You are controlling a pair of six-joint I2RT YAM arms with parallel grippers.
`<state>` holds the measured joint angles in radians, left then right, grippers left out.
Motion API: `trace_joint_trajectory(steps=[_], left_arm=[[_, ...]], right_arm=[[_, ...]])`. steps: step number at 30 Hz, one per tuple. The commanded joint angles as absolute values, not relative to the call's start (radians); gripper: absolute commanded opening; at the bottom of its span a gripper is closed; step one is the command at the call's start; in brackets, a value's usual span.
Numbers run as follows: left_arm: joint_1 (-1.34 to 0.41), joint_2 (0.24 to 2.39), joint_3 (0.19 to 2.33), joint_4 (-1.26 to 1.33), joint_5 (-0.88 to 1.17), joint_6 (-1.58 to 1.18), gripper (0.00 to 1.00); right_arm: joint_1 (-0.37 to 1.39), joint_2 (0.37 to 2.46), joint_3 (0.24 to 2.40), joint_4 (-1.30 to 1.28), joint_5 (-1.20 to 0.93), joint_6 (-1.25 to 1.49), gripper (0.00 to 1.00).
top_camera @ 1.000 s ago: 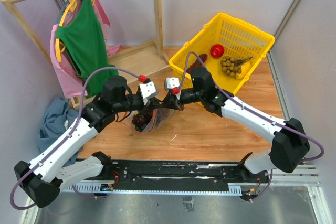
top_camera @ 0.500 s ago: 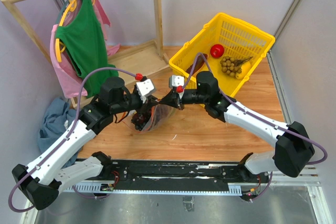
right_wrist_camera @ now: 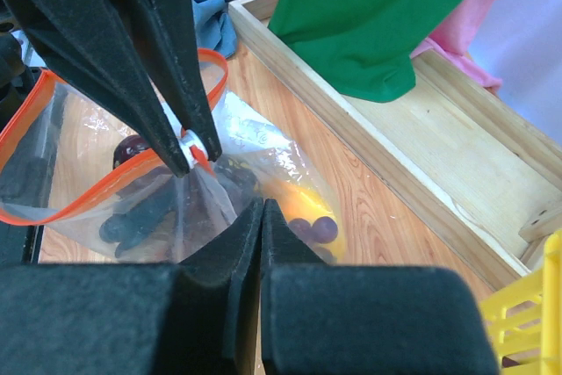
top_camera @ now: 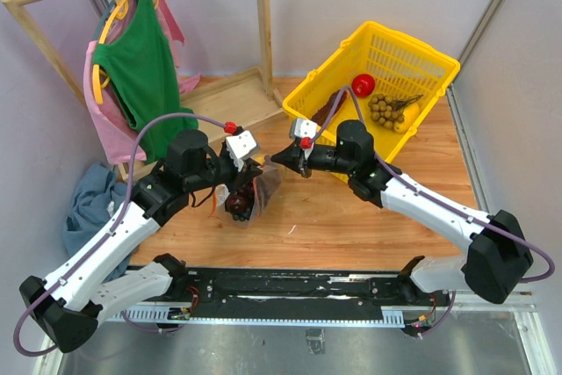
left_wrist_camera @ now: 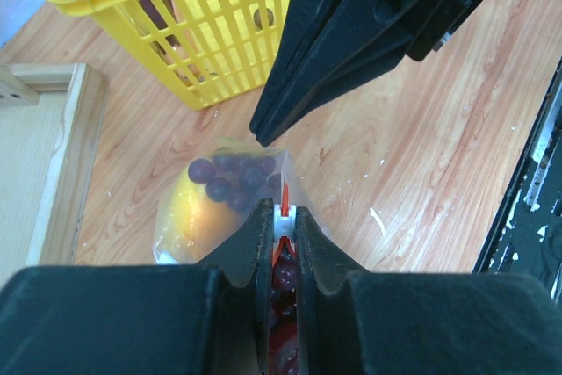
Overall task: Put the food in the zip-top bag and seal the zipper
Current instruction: Zip the zipper food storage bag at the center of the board.
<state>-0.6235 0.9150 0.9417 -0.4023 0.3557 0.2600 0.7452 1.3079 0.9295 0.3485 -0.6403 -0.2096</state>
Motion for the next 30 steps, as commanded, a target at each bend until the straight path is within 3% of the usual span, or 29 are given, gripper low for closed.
trace_joint_trajectory(steps=[1,4,11,21,30], left_arm=[[-0.623,0.905,0.943,-0.376,0.380,0.267,0.00],[-0.623,0.908,0.940,-0.372,0.401,0.278,0.00],[-0.623,0.907,0.932,-0.362,0.443,0.292,0.00],[-0.623,0.899,0.922,-0.363,0.470,0.306,0.00],[-0.623,0.886,0.896,-0.369,0.497,0.329,0.00]], right_arm=[[0.735,1.260,0.939,0.315,-0.669,-0.267,0.16],[0.735,1.241,0.953,0.258,-0.746,-0.326,0.32],[0.757,1.262,1.013,0.176,-0.862,-0.419,0.43],[0.768,1.361,1.103,0.071,-0.906,-0.469,0.39],[0.784,1.405,1.138,0.004,-0.943,-0.509,0.22]])
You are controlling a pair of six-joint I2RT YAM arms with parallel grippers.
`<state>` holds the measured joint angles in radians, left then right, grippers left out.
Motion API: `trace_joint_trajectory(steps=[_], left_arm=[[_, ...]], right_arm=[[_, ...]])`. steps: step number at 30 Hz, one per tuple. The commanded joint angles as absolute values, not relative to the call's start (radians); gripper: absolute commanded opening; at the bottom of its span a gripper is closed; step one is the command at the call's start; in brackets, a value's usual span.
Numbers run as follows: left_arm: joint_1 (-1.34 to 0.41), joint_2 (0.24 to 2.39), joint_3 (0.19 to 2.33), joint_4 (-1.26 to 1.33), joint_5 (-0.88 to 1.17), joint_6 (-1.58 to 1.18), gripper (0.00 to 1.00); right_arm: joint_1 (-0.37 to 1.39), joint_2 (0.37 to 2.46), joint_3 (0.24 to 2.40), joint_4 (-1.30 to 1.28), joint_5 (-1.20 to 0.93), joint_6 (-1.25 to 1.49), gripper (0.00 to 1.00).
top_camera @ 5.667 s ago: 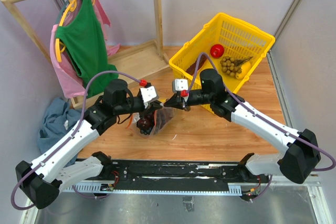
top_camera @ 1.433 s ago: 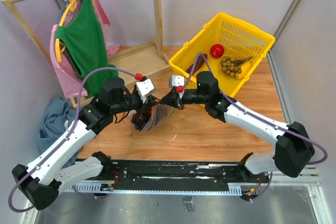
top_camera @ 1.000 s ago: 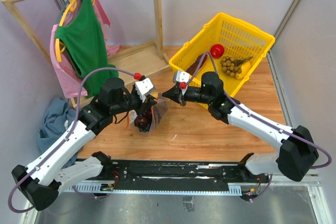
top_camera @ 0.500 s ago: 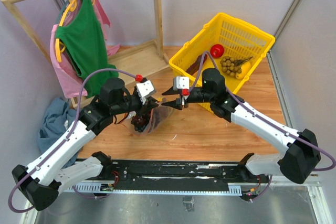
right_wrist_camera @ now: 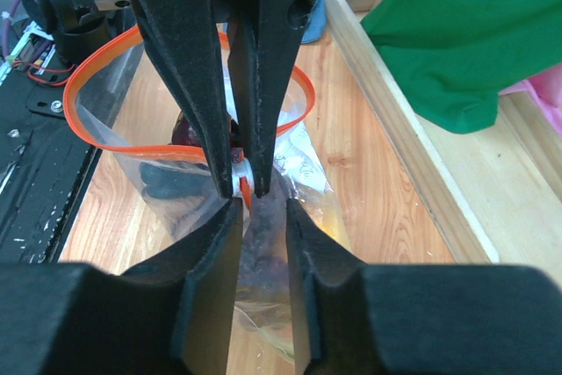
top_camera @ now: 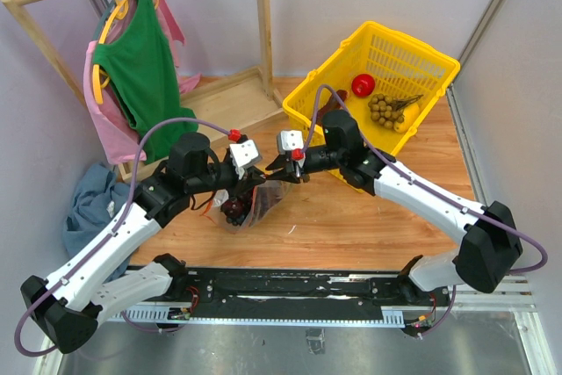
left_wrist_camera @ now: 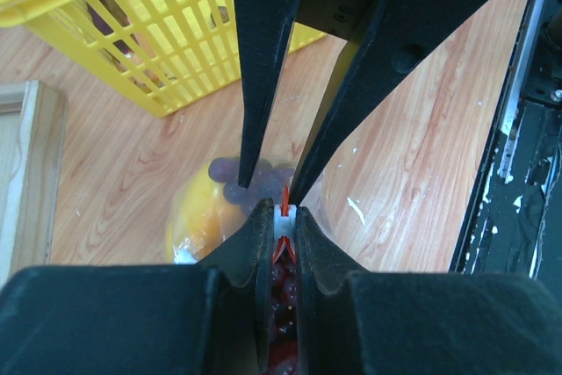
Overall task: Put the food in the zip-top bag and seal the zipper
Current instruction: Zip the zipper food storage bag at the center of the board.
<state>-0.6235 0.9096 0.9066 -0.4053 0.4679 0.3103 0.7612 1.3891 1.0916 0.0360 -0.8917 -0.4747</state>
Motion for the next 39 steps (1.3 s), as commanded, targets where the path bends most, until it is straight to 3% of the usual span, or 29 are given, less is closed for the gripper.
trace_joint_trajectory(steps=[1,4,7,10,17,20,27,39], left_arm=[[-0.623,0.886,0.895,-0.366,0.496,0.328,0.00],[-0.623,0.885,0.896,-0.361,0.498,0.327,0.00],[-0.623,0.885,0.901,-0.358,0.503,0.321,0.00],[-0.623,0.879,0.905,-0.353,0.487,0.299,0.02],[-0.623,0.867,0.934,-0.358,0.353,0.089,0.32],[-0.623,0.859,0.949,-0.392,0.269,-0.029,0.39],[-0.623,0.793,0.949,-0.459,0.199,-0.154,0.42],[-0.623,0.764,0.895,-0.344,0.227,-0.146,0.44]], right_arm=[[0.787,1.409,1.144,-0.005,-0.949,-0.513,0.22],[0.800,1.426,1.164,-0.049,-0.950,-0.535,0.17],[0.804,1.432,1.169,-0.046,-0.928,-0.523,0.01],[0.807,1.409,1.138,0.036,-0.829,-0.450,0.01],[0.825,1.336,1.059,0.156,-0.682,-0.344,0.01],[0.834,1.326,1.045,0.172,-0.647,-0.321,0.01],[0.844,1.296,1.029,0.188,-0.613,-0.288,0.01],[0.844,1.217,1.015,0.202,-0.603,-0.239,0.01]])
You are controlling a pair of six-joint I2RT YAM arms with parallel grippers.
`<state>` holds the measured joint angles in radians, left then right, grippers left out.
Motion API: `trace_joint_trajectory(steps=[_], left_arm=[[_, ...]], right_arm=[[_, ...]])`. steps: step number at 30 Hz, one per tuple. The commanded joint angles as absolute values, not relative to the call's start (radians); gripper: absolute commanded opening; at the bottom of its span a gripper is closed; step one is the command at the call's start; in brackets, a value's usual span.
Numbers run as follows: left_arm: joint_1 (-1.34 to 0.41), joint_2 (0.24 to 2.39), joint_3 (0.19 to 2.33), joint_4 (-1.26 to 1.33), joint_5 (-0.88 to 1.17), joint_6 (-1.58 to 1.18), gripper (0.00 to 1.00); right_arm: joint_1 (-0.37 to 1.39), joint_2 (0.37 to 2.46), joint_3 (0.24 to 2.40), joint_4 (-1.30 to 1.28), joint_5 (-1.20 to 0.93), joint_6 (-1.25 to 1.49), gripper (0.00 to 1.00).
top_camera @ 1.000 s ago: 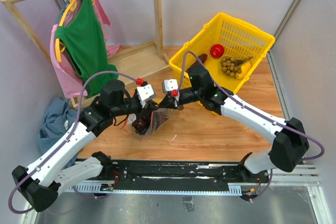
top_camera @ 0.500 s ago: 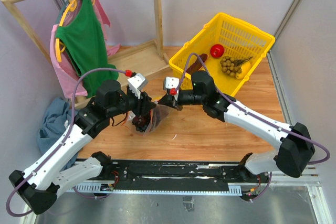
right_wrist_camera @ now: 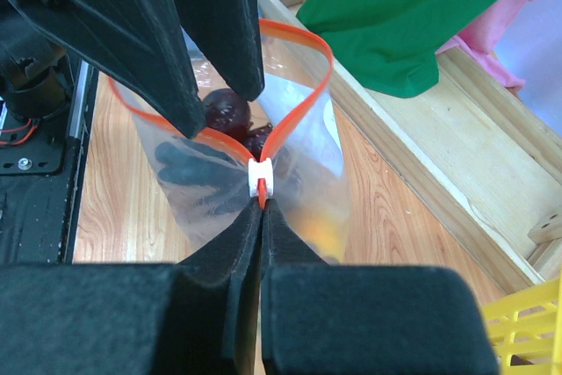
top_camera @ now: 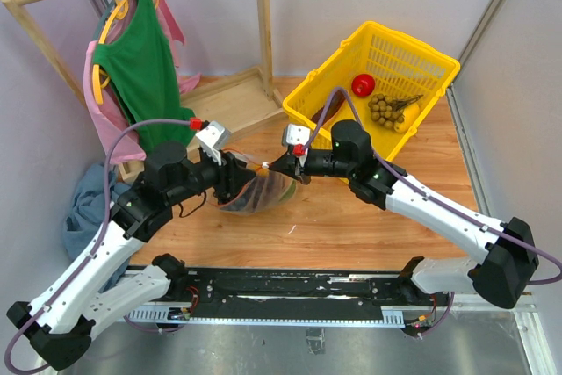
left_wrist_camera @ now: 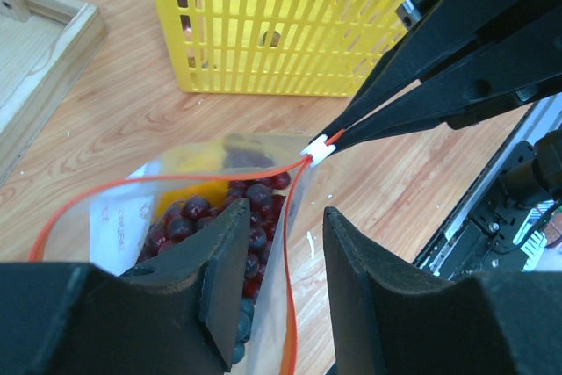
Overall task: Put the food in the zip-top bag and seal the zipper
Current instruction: Zip the zipper food storage bag at the center of the board.
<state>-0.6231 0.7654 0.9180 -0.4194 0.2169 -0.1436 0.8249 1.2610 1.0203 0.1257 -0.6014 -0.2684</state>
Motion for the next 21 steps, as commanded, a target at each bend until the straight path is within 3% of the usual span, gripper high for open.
trace_joint_trajectory(steps=[1,11,21], left_arm=[[-0.623,0.766,0.888,-0.332,0.233,-0.138,0.45],[-0.623,0.842,0.875,-0.264,0.263,-0.026,0.47],[-0.623,0.870,0.846,-0.255,0.387,-0.025,0.43]], right_arm=[[0.844,1.215,1.013,0.206,-0.606,-0.237,0.01],[0.844,1.211,1.007,0.196,-0.621,-0.245,0.01],[0.841,1.211,1.006,0.191,-0.584,-0.237,0.01]])
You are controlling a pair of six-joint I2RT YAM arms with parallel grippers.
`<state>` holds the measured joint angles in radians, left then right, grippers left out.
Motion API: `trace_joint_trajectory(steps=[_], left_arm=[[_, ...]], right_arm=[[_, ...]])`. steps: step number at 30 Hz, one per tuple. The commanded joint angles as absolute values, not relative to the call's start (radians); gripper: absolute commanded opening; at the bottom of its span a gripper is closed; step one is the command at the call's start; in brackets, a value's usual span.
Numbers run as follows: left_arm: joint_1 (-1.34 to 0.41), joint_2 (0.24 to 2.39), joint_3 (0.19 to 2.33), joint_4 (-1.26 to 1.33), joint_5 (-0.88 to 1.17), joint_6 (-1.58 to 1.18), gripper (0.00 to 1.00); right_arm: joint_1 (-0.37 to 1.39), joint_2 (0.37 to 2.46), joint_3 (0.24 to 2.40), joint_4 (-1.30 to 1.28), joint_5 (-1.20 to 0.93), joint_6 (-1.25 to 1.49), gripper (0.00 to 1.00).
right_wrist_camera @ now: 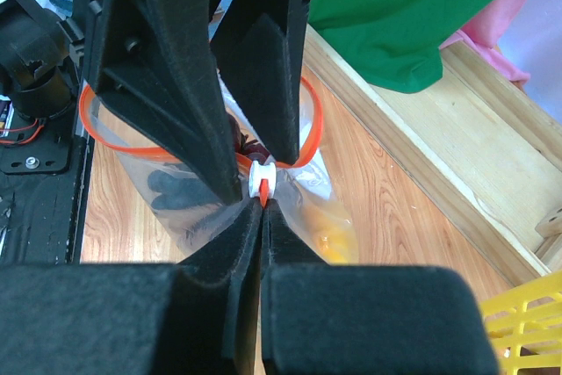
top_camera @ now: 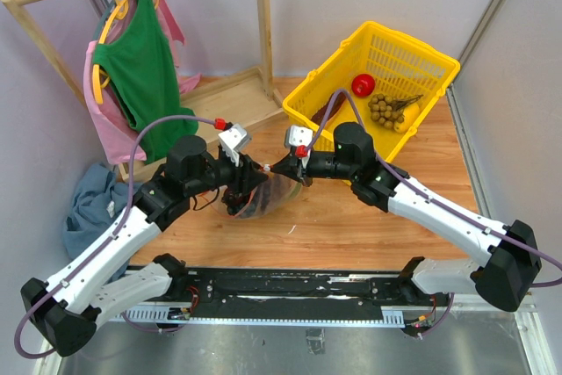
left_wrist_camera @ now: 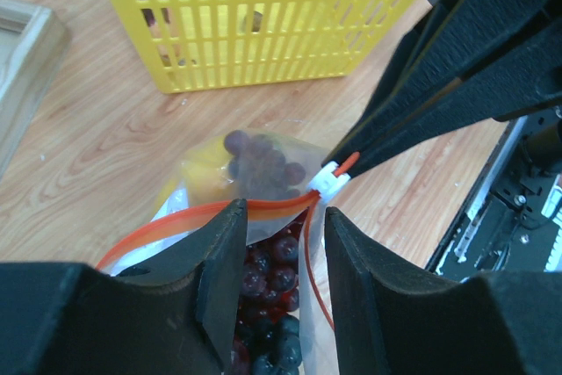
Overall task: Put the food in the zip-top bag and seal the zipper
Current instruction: Zip the zipper food storage bag at the center of the board.
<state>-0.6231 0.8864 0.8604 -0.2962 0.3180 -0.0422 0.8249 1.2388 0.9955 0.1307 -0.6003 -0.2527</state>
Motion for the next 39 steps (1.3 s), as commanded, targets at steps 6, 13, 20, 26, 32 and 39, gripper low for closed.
trace_joint_trajectory(steps=[6,13,20,26,32,39], left_arm=[[-0.623,0.836,0.865,-0.293,0.332,-0.031,0.45],[-0.623,0.794,0.867,-0.329,0.327,-0.064,0.46],[-0.623,0.843,0.830,-0.279,0.346,-0.066,0.41],[-0.623,0.883,0.839,-0.238,0.373,-0.032,0.19],[-0.623,0.887,0.866,-0.253,0.404,0.058,0.00],[-0.623,0.871,0.896,-0.286,0.436,0.142,0.00]], right_arm=[[0.833,1.201,1.000,0.187,-0.567,-0.236,0.01],[0.833,1.212,0.999,0.198,-0.572,-0.230,0.01],[0.832,1.211,0.994,0.206,-0.580,-0.225,0.01],[0.824,1.211,0.988,0.208,-0.596,-0.219,0.01],[0.793,1.220,0.995,0.195,-0.661,-0.204,0.06],[0.789,1.260,1.057,0.095,-0.722,-0.253,0.22]])
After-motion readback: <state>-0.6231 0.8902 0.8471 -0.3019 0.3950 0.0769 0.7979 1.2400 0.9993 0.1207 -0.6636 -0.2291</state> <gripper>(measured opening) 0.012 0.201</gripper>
